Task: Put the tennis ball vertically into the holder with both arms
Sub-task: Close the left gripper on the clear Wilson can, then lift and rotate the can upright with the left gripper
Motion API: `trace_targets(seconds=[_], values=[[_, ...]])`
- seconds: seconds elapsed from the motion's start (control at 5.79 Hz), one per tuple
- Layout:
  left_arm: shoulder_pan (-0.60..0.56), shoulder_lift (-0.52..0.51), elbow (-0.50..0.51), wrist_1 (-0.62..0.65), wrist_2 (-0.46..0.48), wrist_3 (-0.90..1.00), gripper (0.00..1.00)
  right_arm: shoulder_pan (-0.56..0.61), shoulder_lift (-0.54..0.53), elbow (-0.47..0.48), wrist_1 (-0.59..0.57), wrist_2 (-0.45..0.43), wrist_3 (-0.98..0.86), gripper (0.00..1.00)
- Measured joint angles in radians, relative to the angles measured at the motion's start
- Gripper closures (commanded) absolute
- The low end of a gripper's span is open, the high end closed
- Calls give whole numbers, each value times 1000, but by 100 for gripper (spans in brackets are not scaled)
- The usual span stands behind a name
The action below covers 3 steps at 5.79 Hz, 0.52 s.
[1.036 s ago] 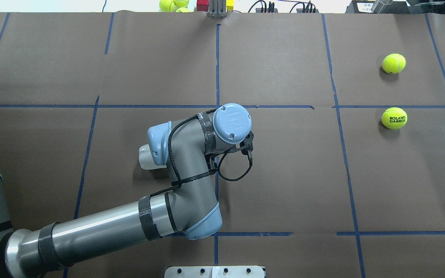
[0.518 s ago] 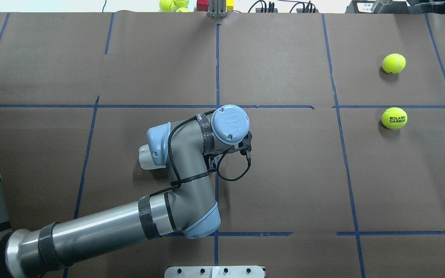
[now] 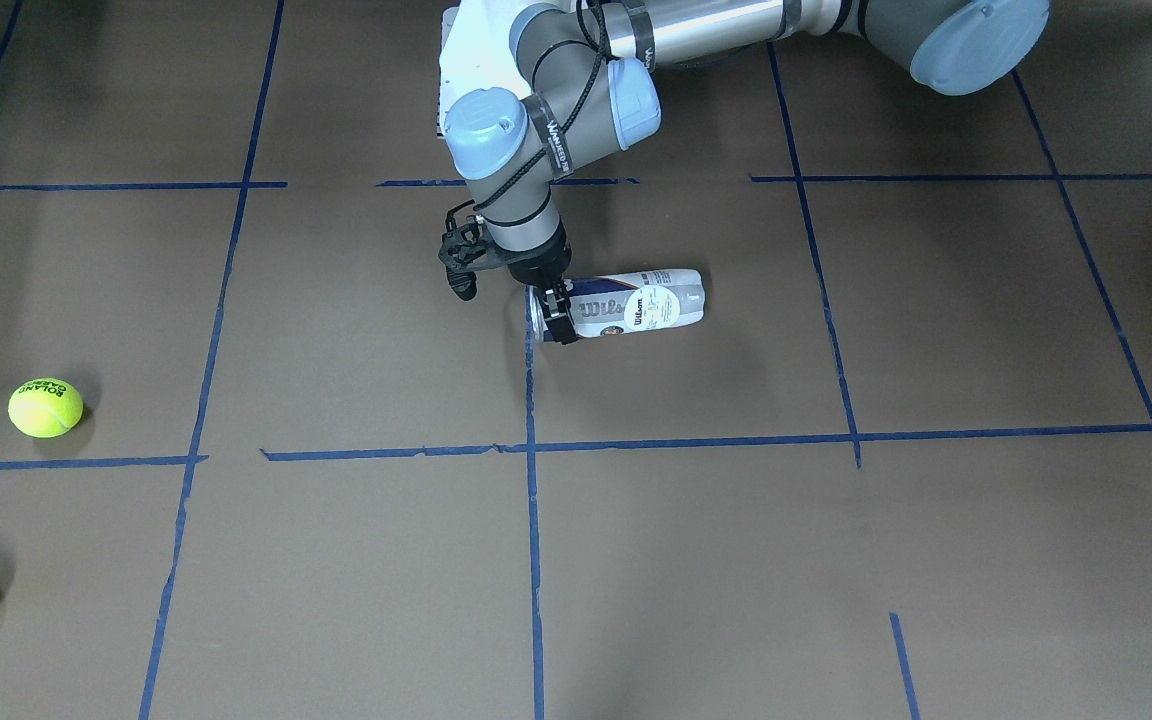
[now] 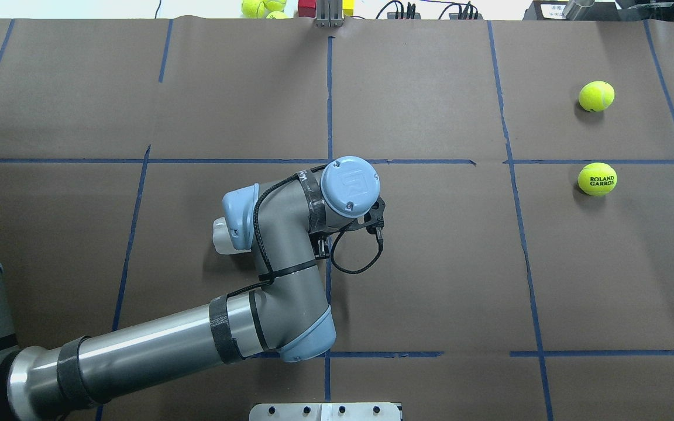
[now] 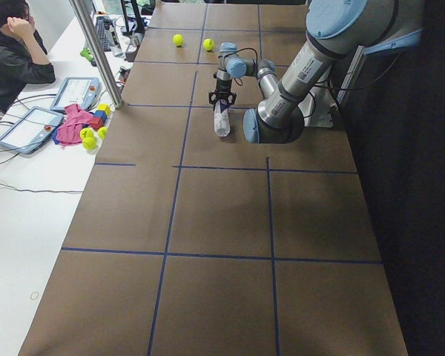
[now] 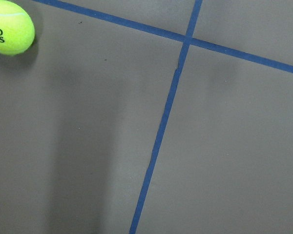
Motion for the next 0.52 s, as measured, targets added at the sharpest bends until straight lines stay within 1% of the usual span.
trace_targets(seconds=[0.17, 0.52], values=[[-9, -2, -52, 1, -4, -1, 40, 0, 0, 0, 0, 0, 0, 0], [-34, -3, -189, -7, -10, -14, 40, 0, 0, 0, 0, 0, 0, 0]])
